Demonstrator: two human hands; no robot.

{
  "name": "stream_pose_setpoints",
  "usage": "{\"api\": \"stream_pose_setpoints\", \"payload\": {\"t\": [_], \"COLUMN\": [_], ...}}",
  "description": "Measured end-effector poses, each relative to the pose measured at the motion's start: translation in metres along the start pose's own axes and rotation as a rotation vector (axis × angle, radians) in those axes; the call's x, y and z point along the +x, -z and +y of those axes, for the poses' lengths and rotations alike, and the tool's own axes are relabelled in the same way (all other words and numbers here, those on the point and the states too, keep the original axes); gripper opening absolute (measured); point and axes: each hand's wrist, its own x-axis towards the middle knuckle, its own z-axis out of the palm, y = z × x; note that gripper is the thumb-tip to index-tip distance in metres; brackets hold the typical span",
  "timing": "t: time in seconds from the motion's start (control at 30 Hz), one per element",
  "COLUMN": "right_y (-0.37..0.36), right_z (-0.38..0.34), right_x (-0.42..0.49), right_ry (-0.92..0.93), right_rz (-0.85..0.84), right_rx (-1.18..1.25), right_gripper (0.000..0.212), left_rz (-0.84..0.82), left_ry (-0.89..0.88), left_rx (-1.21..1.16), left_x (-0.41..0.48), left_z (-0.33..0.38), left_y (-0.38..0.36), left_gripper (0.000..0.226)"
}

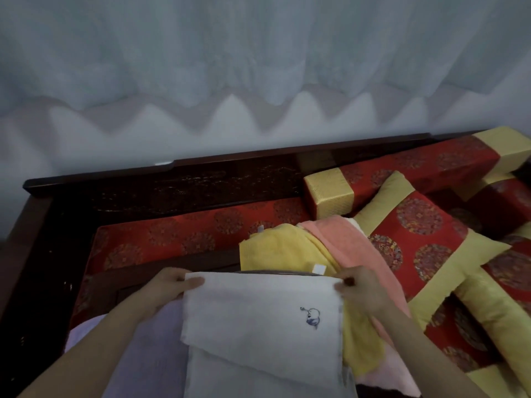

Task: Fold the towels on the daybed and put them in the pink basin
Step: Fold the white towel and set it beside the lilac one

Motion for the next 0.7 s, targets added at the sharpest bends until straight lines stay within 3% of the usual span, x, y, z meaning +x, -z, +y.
{"api": "stream_pose_setpoints", "payload": {"t": [0.1,0.23,0.3,0.5,0.7], "right_y": [0.052,0.122,0.148,0.218,0.24], "right_z": [-0.018,-0.054,-0.07,-0.119,-0.14], "right_x": [-0.016,-0.032,-0.033,-0.045,-0.015], "right_ry": [0.044,0.212,0.291,0.523,0.551], "right_rz": [0.053,0.194,0.301,0.576,0.551], "right_rx": [0.04,0.008,0.014,0.174,-0.017], "right_gripper": [0.019,0.024,0.022,0.007,0.006], "left_rz": [0.033,0.187,0.264,0.292,0.458], "left_ry": [-0.192,-0.518,-0.618,-0.809,-0.906], "left_rx": [0.133,0.239,0.267,0.394,0.58], "left_x": [-0.043,-0.095,-0.112,-0.161,-0.159], "left_z": [0.034,0.087,0.115,0.188,0.221], "left_y": [0.007,0.013,0.021,0.05,0.07], "left_gripper": [0.022,0.019,0.031,0.012,0.017]}}
